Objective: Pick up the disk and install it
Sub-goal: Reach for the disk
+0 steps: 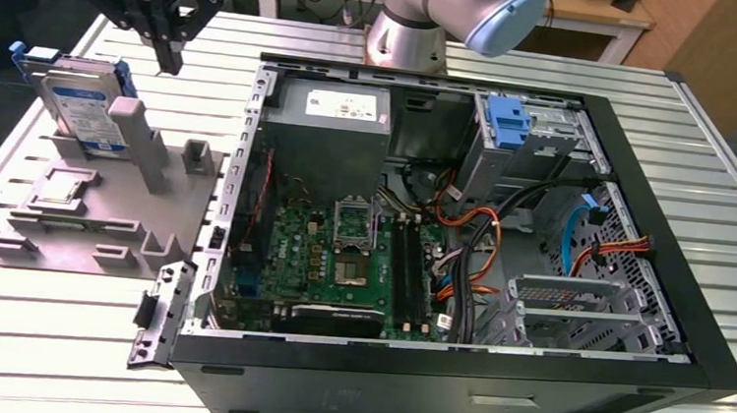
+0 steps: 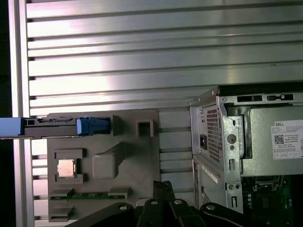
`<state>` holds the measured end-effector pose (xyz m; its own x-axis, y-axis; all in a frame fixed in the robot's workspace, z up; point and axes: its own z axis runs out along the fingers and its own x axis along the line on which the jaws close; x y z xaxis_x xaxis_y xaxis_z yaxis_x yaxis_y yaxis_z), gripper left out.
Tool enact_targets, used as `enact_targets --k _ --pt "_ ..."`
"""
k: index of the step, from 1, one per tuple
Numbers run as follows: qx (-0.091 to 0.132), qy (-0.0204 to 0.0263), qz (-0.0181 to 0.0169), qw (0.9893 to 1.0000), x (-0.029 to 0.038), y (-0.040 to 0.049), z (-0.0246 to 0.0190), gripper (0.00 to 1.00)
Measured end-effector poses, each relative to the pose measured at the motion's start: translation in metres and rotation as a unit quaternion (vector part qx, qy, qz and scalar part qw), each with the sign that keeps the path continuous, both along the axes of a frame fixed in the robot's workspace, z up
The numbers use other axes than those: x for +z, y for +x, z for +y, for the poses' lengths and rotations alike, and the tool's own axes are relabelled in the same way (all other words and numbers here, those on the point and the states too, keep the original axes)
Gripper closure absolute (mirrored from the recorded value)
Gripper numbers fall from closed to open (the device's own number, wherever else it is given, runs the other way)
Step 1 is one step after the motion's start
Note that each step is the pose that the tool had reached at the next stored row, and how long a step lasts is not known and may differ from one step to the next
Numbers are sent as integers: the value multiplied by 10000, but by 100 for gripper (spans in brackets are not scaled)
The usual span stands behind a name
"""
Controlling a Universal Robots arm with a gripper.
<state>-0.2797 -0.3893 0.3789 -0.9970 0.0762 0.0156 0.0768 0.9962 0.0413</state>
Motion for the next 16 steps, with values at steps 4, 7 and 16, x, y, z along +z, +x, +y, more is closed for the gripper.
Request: enact_targets --k 4,7,16 --pt "0 0 0 10000 0 -1 0 90" --pt "0 0 0 10000 0 -2 0 90" --pt "0 0 0 10000 -2 -112 6 90"
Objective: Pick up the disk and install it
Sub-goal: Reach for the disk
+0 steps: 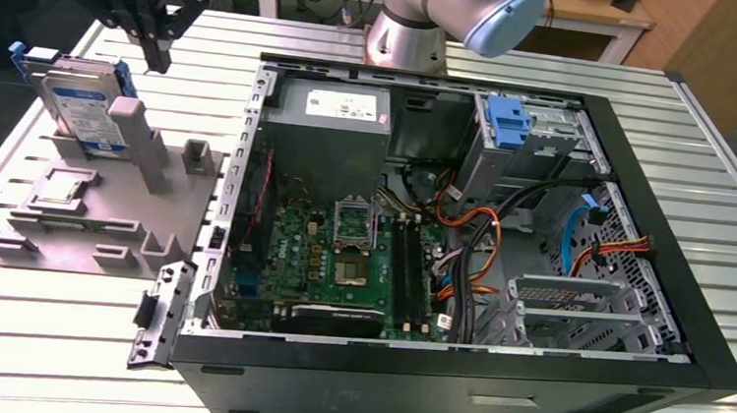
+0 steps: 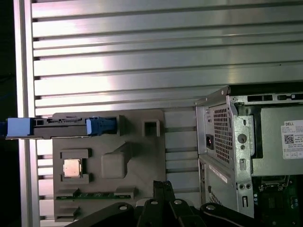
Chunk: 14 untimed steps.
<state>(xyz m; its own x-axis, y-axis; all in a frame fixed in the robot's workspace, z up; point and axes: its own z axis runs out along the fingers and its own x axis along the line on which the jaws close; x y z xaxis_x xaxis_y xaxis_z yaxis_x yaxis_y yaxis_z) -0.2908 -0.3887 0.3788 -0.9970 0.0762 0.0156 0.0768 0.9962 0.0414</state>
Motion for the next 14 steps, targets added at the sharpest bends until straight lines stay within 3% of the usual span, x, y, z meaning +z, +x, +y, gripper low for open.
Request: enact_targets --k 14 --pt "7 0 0 10000 -2 -34 180 90"
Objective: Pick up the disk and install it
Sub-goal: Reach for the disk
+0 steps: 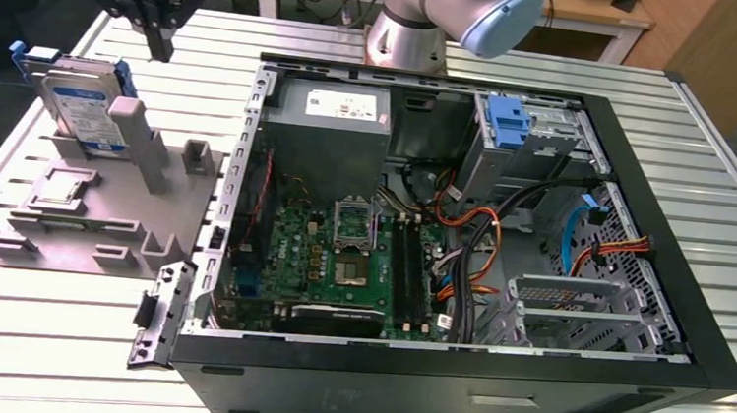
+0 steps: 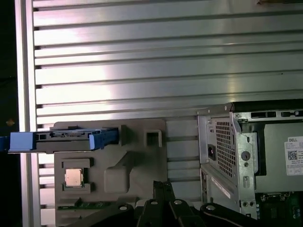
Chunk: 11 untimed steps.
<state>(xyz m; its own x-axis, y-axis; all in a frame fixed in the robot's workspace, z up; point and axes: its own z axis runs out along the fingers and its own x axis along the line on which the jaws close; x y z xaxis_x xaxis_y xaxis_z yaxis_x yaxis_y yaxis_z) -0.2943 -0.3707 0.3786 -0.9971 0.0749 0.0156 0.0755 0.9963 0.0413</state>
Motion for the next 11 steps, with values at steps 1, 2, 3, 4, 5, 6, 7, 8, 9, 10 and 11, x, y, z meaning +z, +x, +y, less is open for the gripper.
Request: enact_targets --k 1,2,3,4,5,6,7,8,9,10,11 --pt "1 0 1 10000 0 -29 9 90" --pt "0 0 0 10000 -1 -63 18 90" --pt "-1 0 0 10000 -3 -99 25 90" --pt "-1 0 0 10000 -4 -132 29 90" --pt "0 0 0 10000 -4 -160 32 90" --pt "0 0 0 10000 -6 -185 34 90" --pt "0 0 0 10000 -6 -206 35 90" --pt "0 0 0 10000 -7 -226 36 90" --pt "0 0 0 10000 -8 -248 37 90" --pt "0 0 0 10000 -9 -271 38 90" --pt "0 0 0 10000 -10 -296 39 90"
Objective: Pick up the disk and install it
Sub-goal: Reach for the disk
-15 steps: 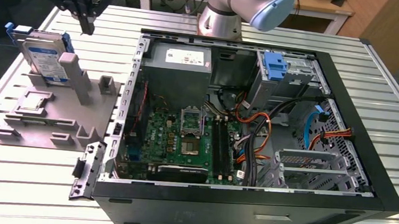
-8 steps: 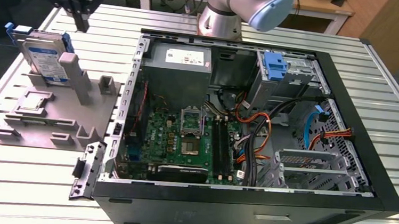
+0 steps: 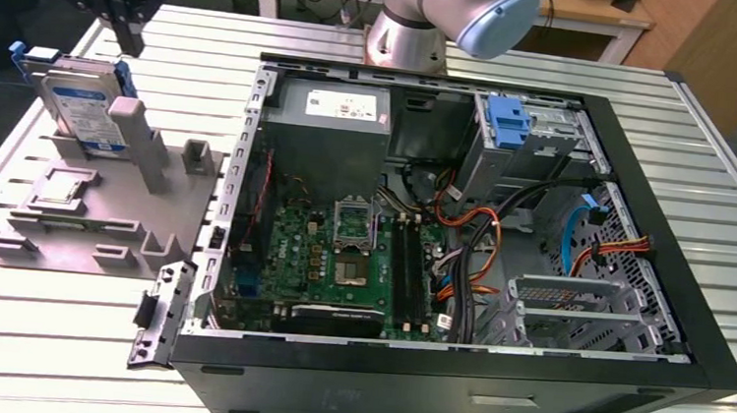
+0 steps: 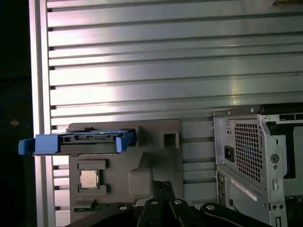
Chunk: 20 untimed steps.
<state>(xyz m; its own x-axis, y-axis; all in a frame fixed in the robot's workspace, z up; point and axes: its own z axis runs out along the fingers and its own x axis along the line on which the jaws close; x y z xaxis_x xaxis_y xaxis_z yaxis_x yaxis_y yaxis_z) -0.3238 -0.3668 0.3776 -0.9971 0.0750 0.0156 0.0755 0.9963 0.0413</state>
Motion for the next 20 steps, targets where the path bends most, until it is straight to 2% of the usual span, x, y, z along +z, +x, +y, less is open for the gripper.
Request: enact_targets --k 3,6,20 --pt "0 0 0 10000 -2 -78 4 90" --pt "0 0 1 10000 -3 -113 5 90" --pt "0 0 1 10000 -4 -121 5 90"
